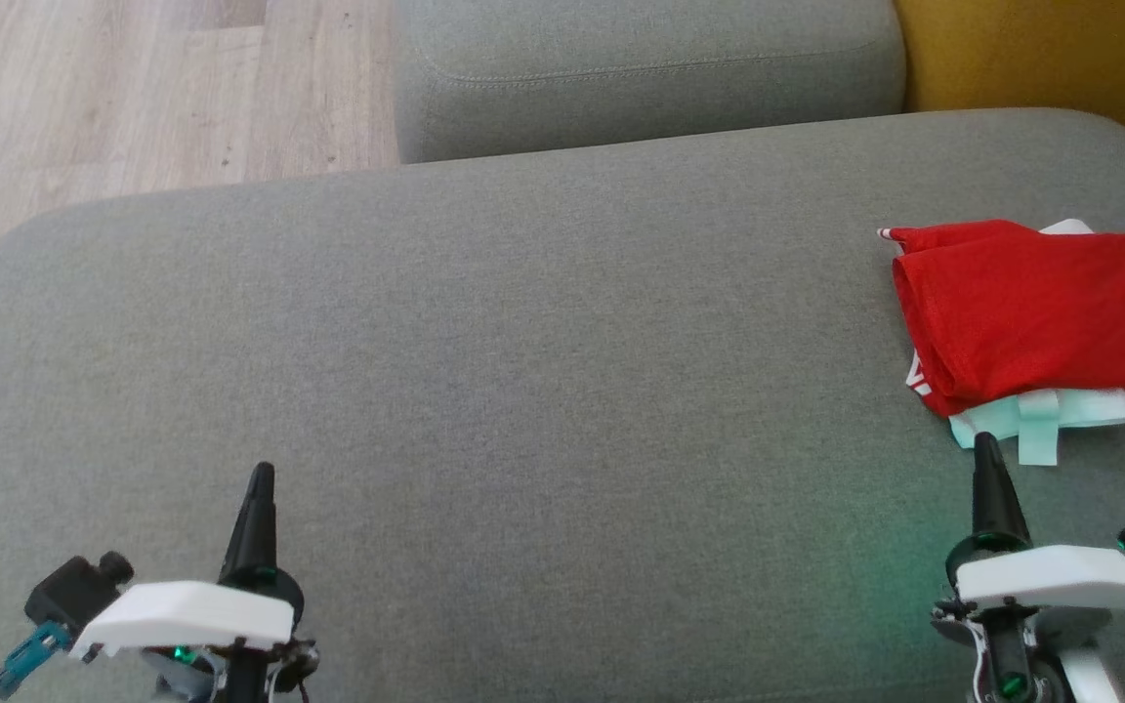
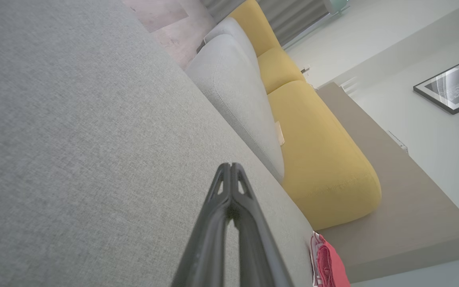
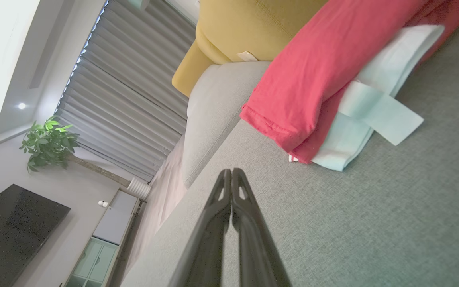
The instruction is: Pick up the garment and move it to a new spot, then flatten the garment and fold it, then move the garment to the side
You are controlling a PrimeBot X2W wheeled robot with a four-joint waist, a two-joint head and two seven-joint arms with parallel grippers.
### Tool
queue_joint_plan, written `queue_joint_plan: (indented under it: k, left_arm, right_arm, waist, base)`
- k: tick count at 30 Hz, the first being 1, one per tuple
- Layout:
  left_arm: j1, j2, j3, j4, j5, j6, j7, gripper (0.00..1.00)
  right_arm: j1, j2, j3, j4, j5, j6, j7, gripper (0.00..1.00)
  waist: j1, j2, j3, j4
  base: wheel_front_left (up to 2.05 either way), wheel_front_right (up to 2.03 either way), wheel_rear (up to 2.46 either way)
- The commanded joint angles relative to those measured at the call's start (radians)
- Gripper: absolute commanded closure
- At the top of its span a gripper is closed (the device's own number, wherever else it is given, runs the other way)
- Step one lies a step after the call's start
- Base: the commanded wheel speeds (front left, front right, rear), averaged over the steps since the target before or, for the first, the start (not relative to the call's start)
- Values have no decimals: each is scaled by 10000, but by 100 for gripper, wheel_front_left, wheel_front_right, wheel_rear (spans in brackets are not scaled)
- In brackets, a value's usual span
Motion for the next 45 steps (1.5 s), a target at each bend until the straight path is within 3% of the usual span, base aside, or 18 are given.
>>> queue_joint_plan:
  k: [1,45]
  left_arm:
    - [-605,152,302,-276,-318,-96,68,100]
    - [-1160,164,1354,85,-4616,-398,1368,100]
  right_arm:
    - [-537,-108,22,-403,374,-5,71,100]
    - [-705,-112,-603,-750,5127,-8,1355,100]
  waist:
    - [0,0,4,9]
    - [0,0,92,204]
  base:
    - [0,0,0]
    - [0,0,0]
